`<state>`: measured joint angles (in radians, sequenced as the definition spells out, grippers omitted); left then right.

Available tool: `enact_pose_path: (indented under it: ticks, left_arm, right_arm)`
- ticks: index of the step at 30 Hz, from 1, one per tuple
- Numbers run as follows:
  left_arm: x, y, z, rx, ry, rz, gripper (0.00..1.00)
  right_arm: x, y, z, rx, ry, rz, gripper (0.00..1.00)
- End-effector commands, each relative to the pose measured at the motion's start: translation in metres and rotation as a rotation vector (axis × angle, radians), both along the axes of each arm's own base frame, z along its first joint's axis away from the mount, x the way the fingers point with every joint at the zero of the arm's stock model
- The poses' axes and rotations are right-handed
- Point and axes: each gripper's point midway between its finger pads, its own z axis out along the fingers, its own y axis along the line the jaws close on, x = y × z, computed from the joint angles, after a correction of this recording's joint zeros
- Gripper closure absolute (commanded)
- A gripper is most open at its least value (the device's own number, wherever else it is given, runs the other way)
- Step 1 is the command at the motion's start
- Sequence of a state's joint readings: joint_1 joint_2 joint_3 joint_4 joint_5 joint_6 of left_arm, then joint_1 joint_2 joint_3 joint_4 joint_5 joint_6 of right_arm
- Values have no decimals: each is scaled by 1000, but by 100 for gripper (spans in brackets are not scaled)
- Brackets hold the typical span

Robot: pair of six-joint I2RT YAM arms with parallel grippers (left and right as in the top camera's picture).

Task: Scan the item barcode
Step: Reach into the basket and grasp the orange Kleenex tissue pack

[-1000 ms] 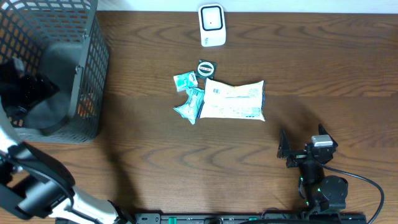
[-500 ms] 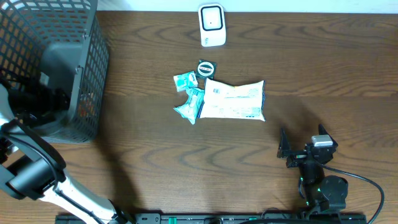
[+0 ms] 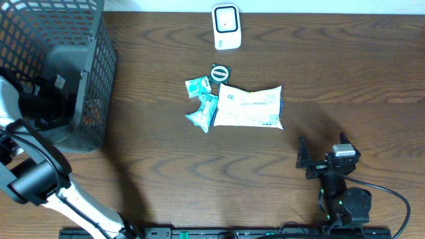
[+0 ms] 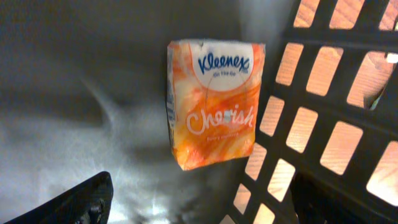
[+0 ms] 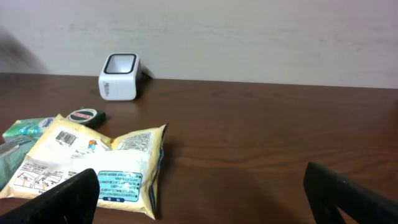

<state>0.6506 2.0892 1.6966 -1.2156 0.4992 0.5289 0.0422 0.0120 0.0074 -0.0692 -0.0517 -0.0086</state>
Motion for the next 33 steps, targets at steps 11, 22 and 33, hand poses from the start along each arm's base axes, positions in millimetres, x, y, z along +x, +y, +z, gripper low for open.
enact_pose_path:
  ticks: [11, 22, 33]
  left_arm:
    - [3, 7, -22, 49, 14, 13, 15]
    - [10, -7, -40, 61, -5, -26, 14]
    - [3, 19, -70, 272, 105, 67, 16]
  right_arm:
    - [0, -1, 0, -7, -1, -6, 1]
    - [0, -1, 0, -7, -1, -6, 1]
    - [0, -1, 0, -7, -1, -6, 1]
